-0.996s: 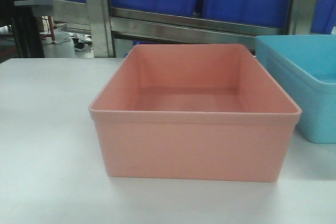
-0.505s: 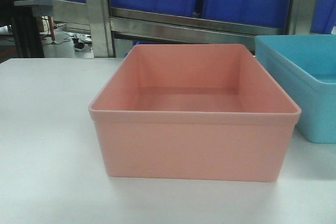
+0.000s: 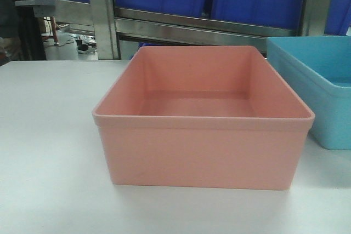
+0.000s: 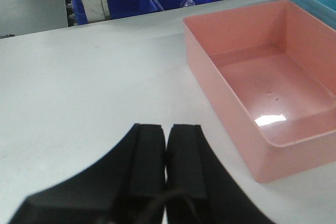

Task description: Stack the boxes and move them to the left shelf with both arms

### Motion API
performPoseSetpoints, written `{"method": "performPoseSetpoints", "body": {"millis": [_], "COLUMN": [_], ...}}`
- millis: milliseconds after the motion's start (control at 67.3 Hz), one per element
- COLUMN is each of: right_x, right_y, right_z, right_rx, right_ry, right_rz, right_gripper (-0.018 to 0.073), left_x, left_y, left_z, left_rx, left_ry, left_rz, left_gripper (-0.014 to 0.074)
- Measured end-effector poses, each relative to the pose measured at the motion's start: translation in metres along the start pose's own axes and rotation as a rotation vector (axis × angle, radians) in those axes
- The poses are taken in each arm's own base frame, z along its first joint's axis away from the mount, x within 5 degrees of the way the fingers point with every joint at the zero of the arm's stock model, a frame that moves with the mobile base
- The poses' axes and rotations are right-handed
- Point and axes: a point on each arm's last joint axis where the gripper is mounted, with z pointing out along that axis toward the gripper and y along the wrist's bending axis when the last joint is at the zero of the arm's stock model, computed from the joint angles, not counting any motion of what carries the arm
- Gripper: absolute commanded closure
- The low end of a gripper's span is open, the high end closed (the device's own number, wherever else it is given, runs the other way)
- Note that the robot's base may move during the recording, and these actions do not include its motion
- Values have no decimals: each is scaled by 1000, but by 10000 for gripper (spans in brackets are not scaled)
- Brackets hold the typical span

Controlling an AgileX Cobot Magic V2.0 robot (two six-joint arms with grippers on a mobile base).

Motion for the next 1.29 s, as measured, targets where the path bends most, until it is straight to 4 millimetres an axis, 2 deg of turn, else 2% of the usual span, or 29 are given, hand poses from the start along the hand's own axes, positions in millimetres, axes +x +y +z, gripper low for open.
{"method": "performPoseSetpoints", "body": {"millis": [89,193,208,267,431,535,773,966,1114,1189,1293], "right_x": [2,3,3,2,-2,-4,-12,-13,-9,-4,1], "right_y": [-1,-1,-2,-2,-2,-1,5,19,47,70,101], "right_z": [14,22,22,21,19,10,-50,-121,-178,-205,-227], "right_rx": [-5,-5,-3,-4,-6,-9,-3,-49,-93,-133,-203], "right_ry": [13,16,12,7,-10,-25,-117,-224,-293,-313,-303], "right_rz": [1,2,2,5,10,14,35,94,130,159,186], "right_gripper": [239,512,526,492,503,503,503,503,503,503,503], "left_x": [0,0,0,0,0,0,0,0,0,0,0], "left_y": [0,0,0,0,0,0,0,0,0,0,0], "left_z": [0,0,0,0,0,0,0,0,0,0,0], "left_rx": [0,0,0,0,0,0,0,0,0,0,0], "left_ry": [0,0,0,0,0,0,0,0,0,-1,-1], "left_rz": [0,0,0,0,0,0,0,0,0,0,0], "left_gripper": [606,606,606,606,606,606,606,606,606,606,606]}}
